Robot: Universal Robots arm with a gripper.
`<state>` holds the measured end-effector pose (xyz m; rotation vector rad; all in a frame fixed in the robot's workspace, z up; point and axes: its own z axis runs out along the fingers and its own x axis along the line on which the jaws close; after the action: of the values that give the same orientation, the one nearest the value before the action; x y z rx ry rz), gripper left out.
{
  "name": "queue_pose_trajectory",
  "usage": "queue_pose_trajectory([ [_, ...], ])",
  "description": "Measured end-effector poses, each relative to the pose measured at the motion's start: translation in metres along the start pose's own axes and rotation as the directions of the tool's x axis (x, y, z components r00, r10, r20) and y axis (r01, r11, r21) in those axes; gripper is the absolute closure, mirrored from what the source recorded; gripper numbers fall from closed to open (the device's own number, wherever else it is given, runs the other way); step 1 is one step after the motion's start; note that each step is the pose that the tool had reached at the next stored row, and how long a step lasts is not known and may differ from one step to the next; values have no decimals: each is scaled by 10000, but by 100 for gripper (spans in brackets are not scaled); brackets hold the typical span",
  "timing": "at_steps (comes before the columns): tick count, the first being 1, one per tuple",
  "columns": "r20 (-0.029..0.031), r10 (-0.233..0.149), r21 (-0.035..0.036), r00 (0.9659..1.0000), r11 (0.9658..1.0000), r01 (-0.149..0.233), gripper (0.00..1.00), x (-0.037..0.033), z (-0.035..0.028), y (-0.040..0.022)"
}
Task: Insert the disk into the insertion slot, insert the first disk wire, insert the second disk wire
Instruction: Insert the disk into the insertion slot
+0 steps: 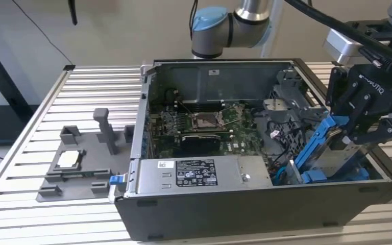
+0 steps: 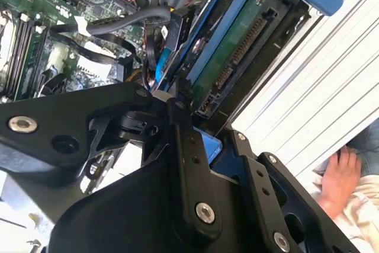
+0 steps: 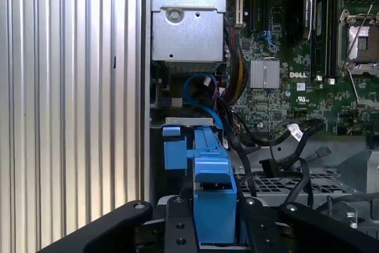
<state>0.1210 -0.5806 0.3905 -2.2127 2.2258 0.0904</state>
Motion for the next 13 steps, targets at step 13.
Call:
queue_pose_trajectory([
  [13,-1,-13,332,10000,9994,13,60,-60,-80,10],
])
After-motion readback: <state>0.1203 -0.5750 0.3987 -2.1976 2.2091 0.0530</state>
